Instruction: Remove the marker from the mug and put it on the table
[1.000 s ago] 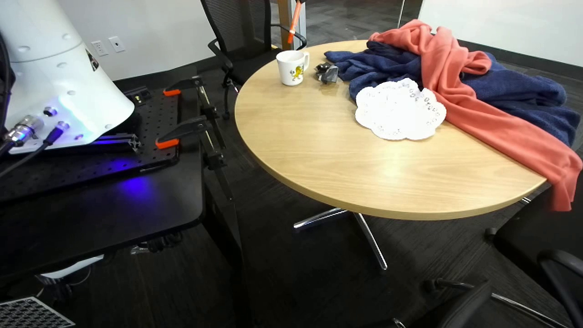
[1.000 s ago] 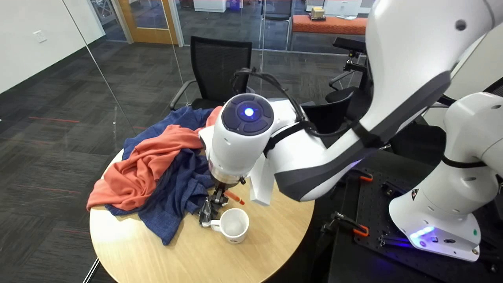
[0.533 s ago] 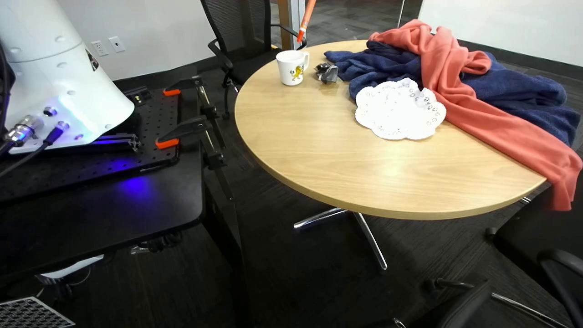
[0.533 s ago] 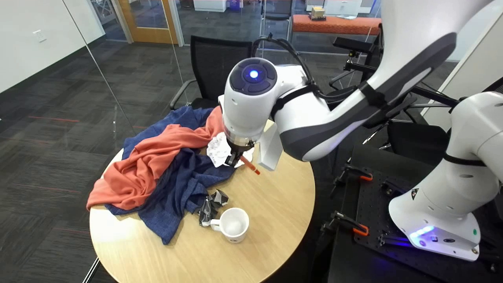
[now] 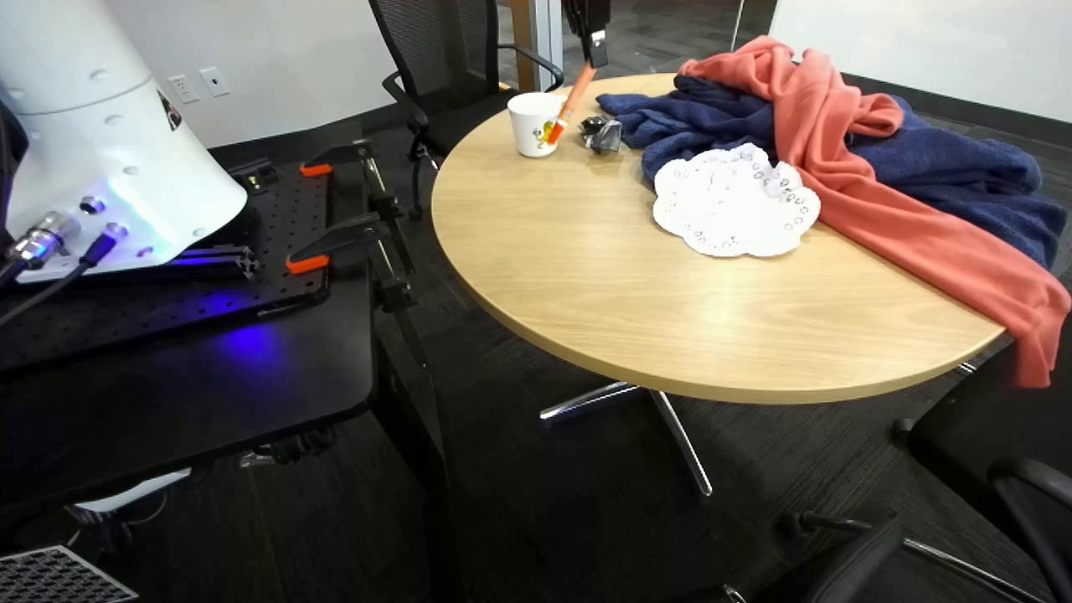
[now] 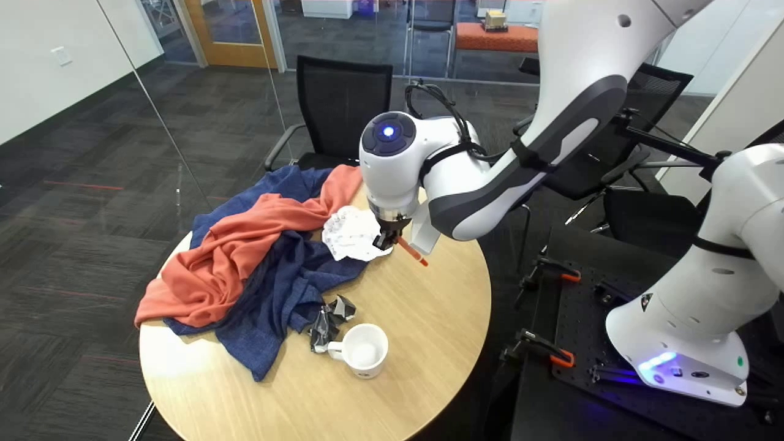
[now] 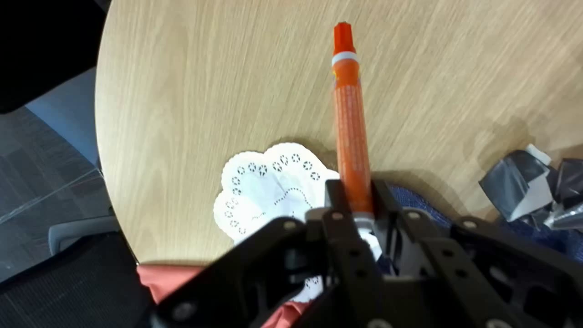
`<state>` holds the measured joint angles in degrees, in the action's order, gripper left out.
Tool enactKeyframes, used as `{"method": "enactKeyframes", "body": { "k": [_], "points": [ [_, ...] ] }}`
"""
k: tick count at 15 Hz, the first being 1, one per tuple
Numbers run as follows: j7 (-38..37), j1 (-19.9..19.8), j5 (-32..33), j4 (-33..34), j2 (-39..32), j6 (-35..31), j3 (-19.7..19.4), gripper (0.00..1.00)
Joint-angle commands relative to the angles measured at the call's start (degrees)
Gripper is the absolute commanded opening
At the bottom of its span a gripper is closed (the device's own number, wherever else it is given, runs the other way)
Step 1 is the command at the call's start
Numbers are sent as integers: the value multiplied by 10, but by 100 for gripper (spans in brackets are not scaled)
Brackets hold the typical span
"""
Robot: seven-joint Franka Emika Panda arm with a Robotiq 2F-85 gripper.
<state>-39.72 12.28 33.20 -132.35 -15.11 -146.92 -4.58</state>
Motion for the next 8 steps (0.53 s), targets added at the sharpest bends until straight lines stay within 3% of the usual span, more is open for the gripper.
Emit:
{"method": "enactKeyframes", "body": {
  "k": [1,8],
  "points": [
    [-6,-8,-19,28,-59,0,0,5],
    [7,11,-63,67,-149,-5,-9,5]
  ]
}}
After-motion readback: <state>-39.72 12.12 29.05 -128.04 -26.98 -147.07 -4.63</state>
